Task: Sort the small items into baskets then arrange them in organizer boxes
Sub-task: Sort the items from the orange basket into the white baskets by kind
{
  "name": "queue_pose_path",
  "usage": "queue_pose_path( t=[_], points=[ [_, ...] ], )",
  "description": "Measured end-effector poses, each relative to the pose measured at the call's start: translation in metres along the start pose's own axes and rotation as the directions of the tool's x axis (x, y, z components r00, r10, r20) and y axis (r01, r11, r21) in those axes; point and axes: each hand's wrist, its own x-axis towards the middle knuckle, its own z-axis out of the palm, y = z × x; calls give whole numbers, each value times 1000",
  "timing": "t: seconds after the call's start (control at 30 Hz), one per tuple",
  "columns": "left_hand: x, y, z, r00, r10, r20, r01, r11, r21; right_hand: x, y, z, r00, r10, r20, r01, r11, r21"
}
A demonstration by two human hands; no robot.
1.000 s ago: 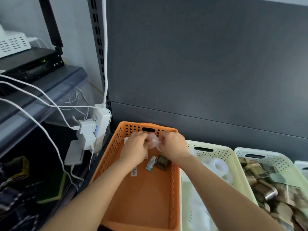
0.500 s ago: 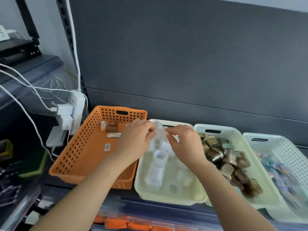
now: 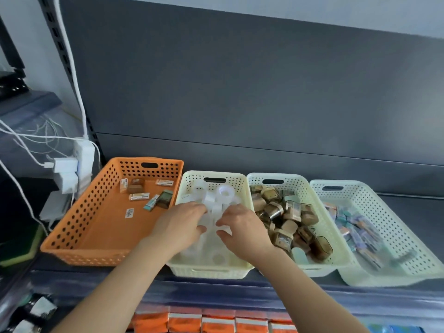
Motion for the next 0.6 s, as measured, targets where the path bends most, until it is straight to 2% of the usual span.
queue_pose_path(
  t=[0.07,0.2,0.37,0.47,0.6],
  points=[
    [1,-3,0,1000,19,-5,-19,1000,2,3,0,5,998,-6,-57,3,999,-44],
    [2,-18,-2,999,36,-37,-38,998,-54,18,-6,9,997,24,-75,-24,1000,8],
    [3,-58,-15,991,-19,-130,11,998,-67,52,-24,12,986,55,-158,-45,997,65],
    [6,-91,-23,988,-82,-129,83,996,6,79,-42,15,990,31,-136,-20,997,79],
    [15,-136,-20,976,-217,-1,216,970,113,116,-65,26,999,-38,-14,38,999,20]
  ],
)
